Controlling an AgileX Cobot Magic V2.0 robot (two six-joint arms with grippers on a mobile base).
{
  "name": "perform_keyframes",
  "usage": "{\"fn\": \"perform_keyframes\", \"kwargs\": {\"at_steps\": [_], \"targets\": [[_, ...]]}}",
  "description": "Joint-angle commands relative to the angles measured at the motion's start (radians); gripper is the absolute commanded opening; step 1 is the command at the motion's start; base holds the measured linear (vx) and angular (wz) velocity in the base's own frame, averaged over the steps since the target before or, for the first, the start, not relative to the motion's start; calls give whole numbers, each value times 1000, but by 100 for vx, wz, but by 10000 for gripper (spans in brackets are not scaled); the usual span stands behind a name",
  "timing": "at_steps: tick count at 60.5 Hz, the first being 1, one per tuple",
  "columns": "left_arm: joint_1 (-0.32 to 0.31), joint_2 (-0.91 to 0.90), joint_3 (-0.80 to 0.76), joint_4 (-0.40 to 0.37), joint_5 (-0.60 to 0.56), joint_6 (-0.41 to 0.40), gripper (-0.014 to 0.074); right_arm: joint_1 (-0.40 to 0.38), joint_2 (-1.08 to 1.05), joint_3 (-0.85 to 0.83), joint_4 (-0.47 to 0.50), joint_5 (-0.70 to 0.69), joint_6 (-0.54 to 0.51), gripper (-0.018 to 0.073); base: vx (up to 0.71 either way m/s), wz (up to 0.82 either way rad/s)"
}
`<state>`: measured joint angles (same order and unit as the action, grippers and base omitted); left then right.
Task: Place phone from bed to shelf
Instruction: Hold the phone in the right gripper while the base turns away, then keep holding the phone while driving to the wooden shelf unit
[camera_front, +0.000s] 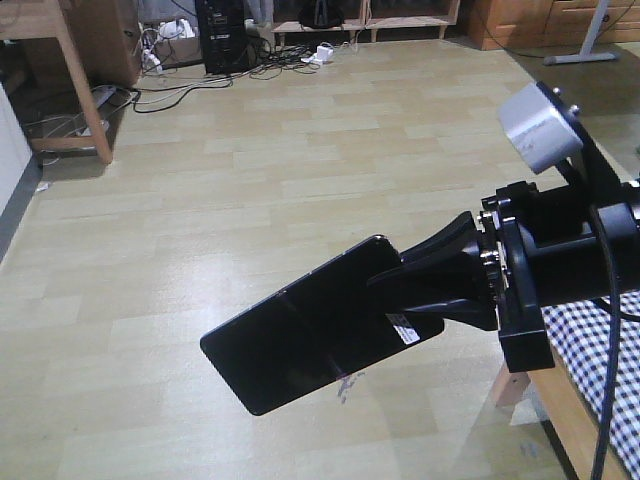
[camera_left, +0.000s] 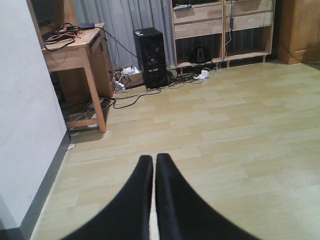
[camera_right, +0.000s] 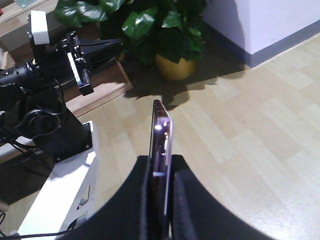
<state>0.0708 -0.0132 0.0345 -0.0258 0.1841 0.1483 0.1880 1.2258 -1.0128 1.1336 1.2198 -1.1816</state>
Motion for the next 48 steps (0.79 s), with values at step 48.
{"fn": "perform_keyframes", "kwargs": {"at_steps": [48], "targets": [[-2,-14,-22,-9,-72,-6,1,1,-24,-25,96,67,0,-2,38,-5]]}}
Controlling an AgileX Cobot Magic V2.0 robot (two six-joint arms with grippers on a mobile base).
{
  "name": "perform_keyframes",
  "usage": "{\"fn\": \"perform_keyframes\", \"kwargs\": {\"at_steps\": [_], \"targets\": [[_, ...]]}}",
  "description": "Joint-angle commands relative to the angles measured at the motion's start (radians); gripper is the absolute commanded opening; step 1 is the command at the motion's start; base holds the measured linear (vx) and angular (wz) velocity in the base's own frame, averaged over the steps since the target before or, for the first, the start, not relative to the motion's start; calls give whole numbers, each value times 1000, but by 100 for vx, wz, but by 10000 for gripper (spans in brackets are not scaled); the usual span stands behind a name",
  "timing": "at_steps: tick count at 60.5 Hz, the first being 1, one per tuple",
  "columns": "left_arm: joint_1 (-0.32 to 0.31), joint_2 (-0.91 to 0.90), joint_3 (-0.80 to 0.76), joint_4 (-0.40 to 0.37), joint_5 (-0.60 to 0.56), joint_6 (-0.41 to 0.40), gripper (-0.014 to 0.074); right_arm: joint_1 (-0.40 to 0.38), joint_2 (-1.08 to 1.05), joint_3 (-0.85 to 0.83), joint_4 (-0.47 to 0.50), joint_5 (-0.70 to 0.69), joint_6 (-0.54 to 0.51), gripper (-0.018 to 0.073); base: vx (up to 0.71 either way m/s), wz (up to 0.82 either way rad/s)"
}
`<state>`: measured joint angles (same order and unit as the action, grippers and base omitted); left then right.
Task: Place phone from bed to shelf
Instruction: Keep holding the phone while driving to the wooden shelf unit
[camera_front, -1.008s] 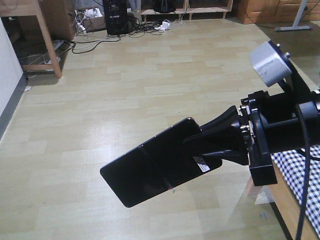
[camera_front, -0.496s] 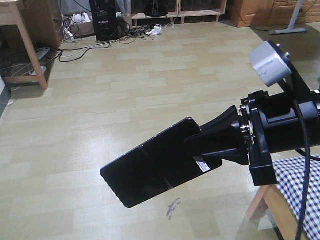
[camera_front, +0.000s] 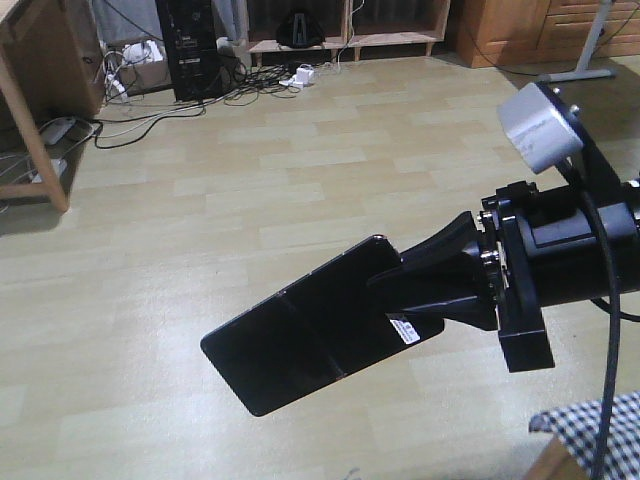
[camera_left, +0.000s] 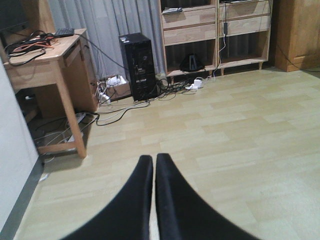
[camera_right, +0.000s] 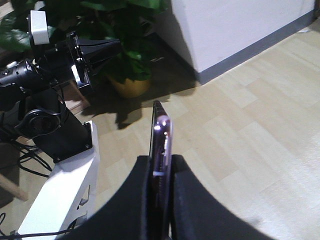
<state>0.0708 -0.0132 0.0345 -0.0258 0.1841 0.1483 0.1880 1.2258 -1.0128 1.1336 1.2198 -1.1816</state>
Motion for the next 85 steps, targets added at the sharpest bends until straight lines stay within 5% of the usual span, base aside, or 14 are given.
{"fn": "perform_keyframes", "kwargs": {"at_steps": [1,85], "targets": [[-2,-14,-22,-9,-72,-6,1,1,-24,-25,96,67,0,-2,44,-6],[-2,-14,-22,-9,-72,-6,1,1,-24,-25,96,67,0,-2,48,-19]]}}
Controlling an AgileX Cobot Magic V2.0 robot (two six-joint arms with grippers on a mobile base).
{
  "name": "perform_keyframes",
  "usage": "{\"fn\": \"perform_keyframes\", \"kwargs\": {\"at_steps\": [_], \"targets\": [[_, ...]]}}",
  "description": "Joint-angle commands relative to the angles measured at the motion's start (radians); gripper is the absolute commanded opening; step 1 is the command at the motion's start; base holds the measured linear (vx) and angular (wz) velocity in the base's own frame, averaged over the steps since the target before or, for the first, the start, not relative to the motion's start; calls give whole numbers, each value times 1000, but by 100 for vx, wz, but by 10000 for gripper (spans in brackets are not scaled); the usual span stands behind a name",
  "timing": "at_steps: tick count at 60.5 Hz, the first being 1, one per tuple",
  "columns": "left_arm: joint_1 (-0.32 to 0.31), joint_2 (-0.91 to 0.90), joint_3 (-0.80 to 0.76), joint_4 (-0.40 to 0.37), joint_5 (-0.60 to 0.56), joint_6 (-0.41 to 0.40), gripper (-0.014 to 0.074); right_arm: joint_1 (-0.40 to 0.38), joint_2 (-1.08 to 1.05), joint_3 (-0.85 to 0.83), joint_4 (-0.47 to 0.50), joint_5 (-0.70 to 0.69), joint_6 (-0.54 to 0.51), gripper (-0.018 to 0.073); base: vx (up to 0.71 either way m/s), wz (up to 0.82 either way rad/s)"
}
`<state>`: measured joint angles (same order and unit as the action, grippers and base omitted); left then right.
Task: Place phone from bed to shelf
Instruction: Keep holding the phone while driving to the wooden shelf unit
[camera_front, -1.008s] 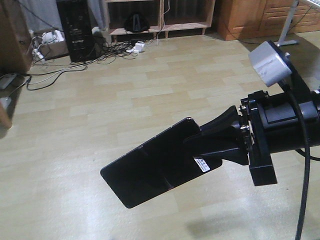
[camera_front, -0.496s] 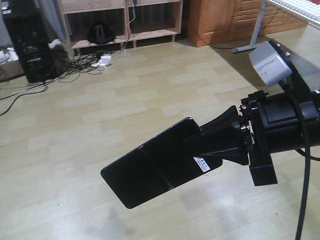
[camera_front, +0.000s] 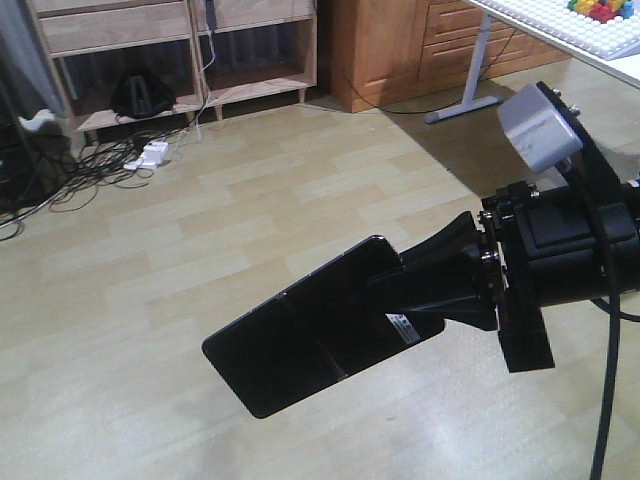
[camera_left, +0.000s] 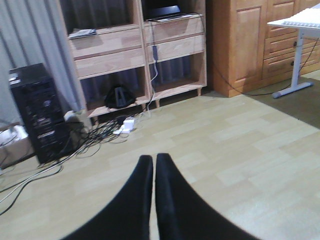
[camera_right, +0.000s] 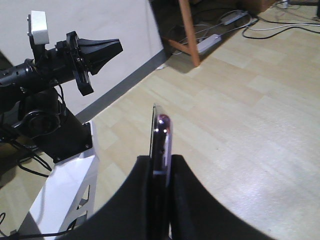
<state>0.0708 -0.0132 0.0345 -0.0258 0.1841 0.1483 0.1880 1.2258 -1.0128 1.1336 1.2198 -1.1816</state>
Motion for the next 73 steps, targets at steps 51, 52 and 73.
{"fn": "perform_keyframes", "kwargs": {"at_steps": [51,52,73], "targets": [[-2,-14,-22,-9,-72,-6,1,1,-24,-25,96,67,0,-2,53,-18],[-2,-14,-22,-9,-72,-6,1,1,-24,-25,96,67,0,-2,49,-14],[-2,-14,-22,-9,-72,-6,1,1,-24,-25,96,67,-1,-2,48,-5]]}}
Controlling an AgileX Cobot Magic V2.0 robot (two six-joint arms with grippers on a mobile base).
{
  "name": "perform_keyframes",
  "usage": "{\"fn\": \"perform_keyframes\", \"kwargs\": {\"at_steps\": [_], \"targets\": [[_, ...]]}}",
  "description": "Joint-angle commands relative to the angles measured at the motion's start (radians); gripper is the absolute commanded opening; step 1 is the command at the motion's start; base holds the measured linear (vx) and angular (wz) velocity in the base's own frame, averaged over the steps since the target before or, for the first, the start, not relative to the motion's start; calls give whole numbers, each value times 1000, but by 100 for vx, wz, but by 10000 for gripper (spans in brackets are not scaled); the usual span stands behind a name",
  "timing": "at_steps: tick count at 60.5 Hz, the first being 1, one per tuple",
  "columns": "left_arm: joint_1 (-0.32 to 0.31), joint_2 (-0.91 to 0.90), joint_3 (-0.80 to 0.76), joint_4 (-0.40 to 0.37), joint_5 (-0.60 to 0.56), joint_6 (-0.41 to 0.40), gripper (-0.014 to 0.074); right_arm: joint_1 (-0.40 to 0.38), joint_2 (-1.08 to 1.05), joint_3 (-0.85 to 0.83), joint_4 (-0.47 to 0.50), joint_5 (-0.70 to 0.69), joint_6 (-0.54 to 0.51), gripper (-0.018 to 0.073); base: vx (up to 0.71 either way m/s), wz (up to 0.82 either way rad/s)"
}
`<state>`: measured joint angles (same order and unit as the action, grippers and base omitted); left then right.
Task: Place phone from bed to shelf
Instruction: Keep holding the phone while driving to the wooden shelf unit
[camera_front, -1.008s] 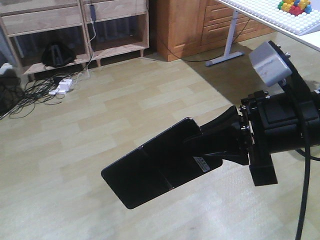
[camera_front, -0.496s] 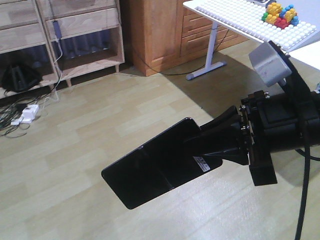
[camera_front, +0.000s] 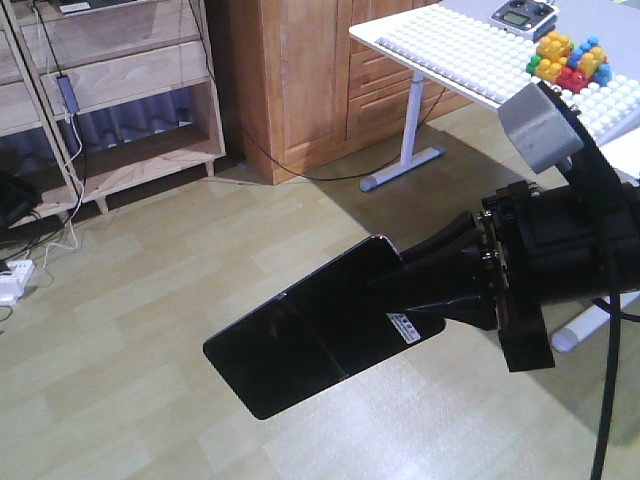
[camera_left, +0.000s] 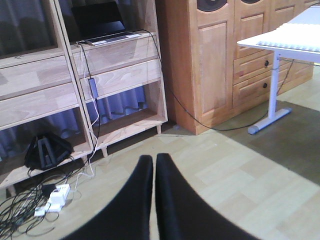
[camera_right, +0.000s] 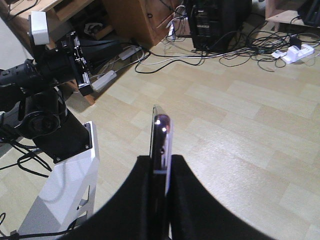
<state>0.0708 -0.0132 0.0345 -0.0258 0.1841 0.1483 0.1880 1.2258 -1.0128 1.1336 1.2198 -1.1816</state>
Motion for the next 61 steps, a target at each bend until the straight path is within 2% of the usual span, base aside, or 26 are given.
{"fn": "perform_keyframes", "kwargs": {"at_steps": [1,61], "targets": [[-2,-14,-22,-9,-72,-6,1,1,-24,-25,96,67,-1,-2,47,2],[-2,-14,-22,-9,-72,-6,1,1,-24,-25,96,67,-1,-2,45,10]]}}
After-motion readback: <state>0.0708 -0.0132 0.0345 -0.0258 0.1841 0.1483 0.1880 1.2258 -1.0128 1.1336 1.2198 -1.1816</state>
